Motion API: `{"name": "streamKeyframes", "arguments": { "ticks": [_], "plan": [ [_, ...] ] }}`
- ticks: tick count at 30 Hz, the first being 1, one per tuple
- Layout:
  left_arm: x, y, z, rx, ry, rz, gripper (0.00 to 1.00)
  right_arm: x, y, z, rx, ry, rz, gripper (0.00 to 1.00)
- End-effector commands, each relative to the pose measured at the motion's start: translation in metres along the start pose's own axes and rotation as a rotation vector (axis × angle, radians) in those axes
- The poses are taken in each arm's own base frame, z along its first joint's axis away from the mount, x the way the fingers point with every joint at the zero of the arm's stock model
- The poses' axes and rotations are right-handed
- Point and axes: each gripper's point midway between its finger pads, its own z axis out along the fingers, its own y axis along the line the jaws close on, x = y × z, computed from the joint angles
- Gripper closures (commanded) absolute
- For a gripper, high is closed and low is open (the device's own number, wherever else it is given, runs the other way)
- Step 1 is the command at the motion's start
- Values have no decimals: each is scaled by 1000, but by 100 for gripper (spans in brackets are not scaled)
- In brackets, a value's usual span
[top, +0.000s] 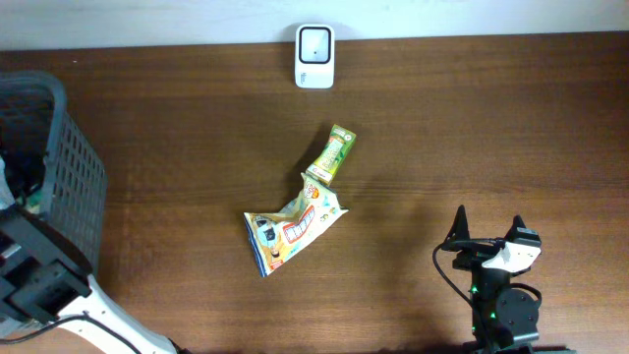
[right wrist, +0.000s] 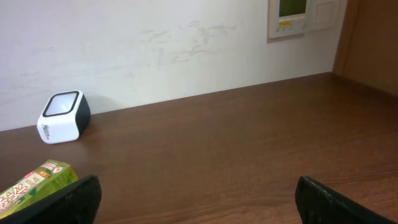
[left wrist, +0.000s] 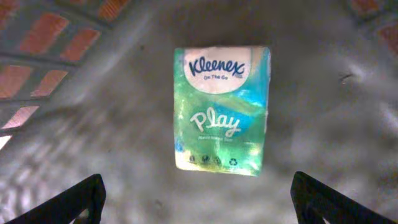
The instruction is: Scan the item barcode
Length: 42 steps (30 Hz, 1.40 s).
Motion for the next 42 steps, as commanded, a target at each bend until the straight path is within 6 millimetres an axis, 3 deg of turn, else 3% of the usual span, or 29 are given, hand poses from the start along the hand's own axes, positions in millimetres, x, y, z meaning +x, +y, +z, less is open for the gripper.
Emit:
{"name": "streamKeyframes", "arguments": {
  "ticks": [1, 4, 7, 9, 12, 15, 18, 19, 22, 25, 26, 27, 29, 30, 32, 34, 36, 37, 40, 41, 42],
  "plan": [
    [5, -3, 20, -9, 32, 48, 16, 2, -2, 0, 10, -1, -6, 1],
    [12, -7, 42, -14, 69, 56, 23, 2, -2, 0, 10, -1, -6, 1],
    [18, -9, 57, -18, 99, 63, 48, 2, -2, 0, 9, -1, -6, 1],
    [19, -9, 60, -20, 105, 64, 50, 2, -2, 0, 9, -1, -6, 1],
    [20, -9, 60, -21, 111, 65, 77, 2, -2, 0, 10, -1, -6, 1],
    [20, -8, 56, -21, 117, 90, 83, 2, -2, 0, 10, -1, -6, 1],
    [3, -5, 29, -14, 76, 86, 86, 2, -2, 0, 10, -1, -6, 1],
    [-6, -3, 14, -10, 47, 79, 86, 2, -2, 0, 10, -1, -6, 1],
    [-41, -6, -68, 102, -124, 45, 87, 2, -2, 0, 9, -1, -6, 1],
    [-62, -11, -202, 297, -387, 25, 86, 2, -2, 0, 9, -1, -6, 1],
    [-59, -14, -251, 365, -480, 34, 85, 2, -2, 0, 9, -1, -6, 1],
    [-54, -17, -276, 407, -523, 37, 85, 2, -2, 0, 10, -1, -6, 1],
    [-20, -33, -349, 518, -632, 96, 84, 2, -2, 0, 9, -1, -6, 1],
    [-8, -41, -363, 538, -643, 125, 84, 2, -2, 0, 9, -1, -6, 1],
    [31, -83, -387, 608, -622, 245, 83, 2, -2, 0, 9, -1, -6, 1],
    [60, -114, -381, 605, -547, 340, 81, 2, -2, 0, 9, -1, -6, 1],
    [102, -153, -348, 536, -406, 475, 81, 2, -2, 0, 9, -1, -6, 1],
    [113, -164, -337, 526, -366, 512, 81, 2, -2, 0, 9, -1, -6, 1],
    [160, -214, -275, 475, -211, 663, 80, 2, -2, 0, 9, -1, -6, 1],
    [179, -238, -242, 468, -168, 715, 80, 2, -2, 0, 9, -1, -6, 1],
    [191, -252, -222, 465, -150, 744, 80, 2, -2, 0, 9, -1, -6, 1]
  ]
}}
